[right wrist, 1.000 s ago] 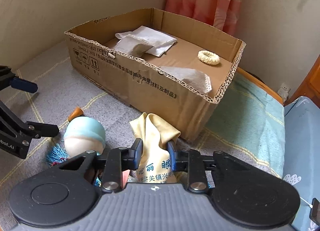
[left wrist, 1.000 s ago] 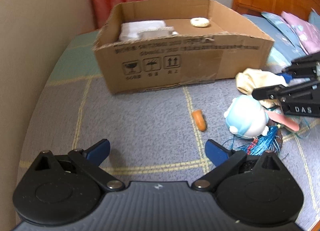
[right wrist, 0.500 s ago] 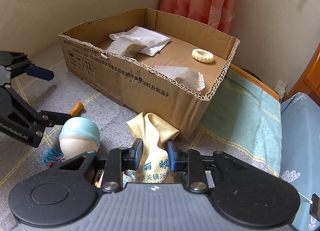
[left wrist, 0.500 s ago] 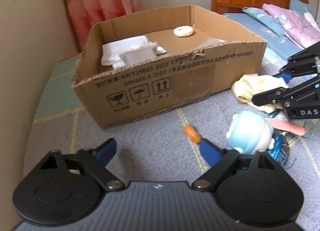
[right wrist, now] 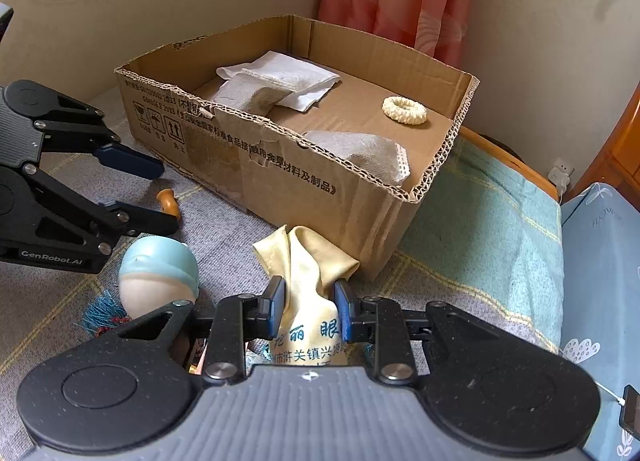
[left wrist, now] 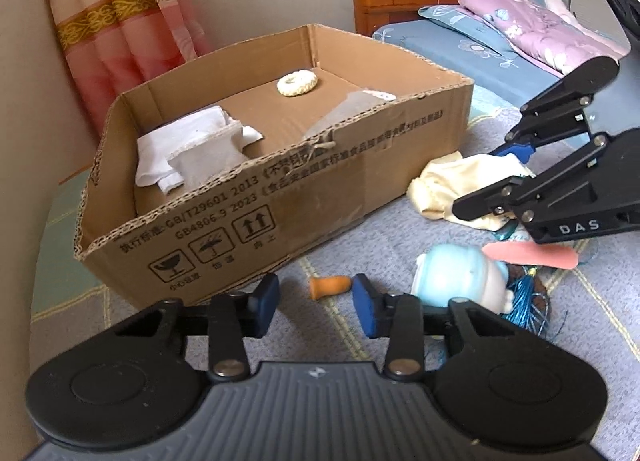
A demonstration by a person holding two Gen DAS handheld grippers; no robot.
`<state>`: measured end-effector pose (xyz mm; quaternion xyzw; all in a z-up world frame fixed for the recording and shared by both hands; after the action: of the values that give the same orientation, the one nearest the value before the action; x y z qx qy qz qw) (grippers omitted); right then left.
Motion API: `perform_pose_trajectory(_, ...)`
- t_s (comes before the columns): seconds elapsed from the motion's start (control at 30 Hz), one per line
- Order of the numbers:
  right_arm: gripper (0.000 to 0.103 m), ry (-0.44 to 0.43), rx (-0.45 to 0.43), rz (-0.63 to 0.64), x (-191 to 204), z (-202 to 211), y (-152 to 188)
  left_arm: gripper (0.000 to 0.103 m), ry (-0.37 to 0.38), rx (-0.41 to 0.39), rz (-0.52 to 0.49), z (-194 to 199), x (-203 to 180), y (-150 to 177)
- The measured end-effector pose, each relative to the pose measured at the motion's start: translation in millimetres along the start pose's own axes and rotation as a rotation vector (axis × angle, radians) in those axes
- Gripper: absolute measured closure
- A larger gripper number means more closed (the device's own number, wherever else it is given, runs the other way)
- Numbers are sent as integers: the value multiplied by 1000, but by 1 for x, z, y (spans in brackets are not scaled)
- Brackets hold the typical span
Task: Organize soft objects
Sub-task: 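Close the left tool on the orange earplug while the right tool holds the yellow cloth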
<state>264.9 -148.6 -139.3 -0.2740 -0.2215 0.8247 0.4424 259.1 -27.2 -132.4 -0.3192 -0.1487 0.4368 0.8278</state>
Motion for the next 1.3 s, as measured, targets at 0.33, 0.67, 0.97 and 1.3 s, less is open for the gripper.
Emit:
perform_pose_trajectory(0.33, 72, 1, -1, -4, 1, -3, -1, 64, -27, 0, 120, 3, -6, 8)
perform_pose_trajectory(0.67, 72, -2, -3, -14, 1, -4, -1, 68, -95, -16, 326, 12, -1, 20)
perform_pose_trajectory(0.97, 72, 0, -5, -15, 1, -3, -1, 69, -49, -17, 385, 12, -8, 17)
perform_pose_trajectory(1.3, 72, -5, -7, -25, 0, -3, 0, 81, -92, -41, 420, 6, -4, 13)
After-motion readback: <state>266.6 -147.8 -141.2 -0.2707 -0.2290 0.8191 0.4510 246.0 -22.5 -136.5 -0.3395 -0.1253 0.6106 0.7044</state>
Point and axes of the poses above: each gripper's, at about its wrist camera, not at the fingertips, and z roughly against the way its jaws point, x to its left, y to its underside, the point moved 10 cm from there along -z, roughly the way its jaws point, and after that the axes turned 11 degrees about y, right-handed, at the moved point
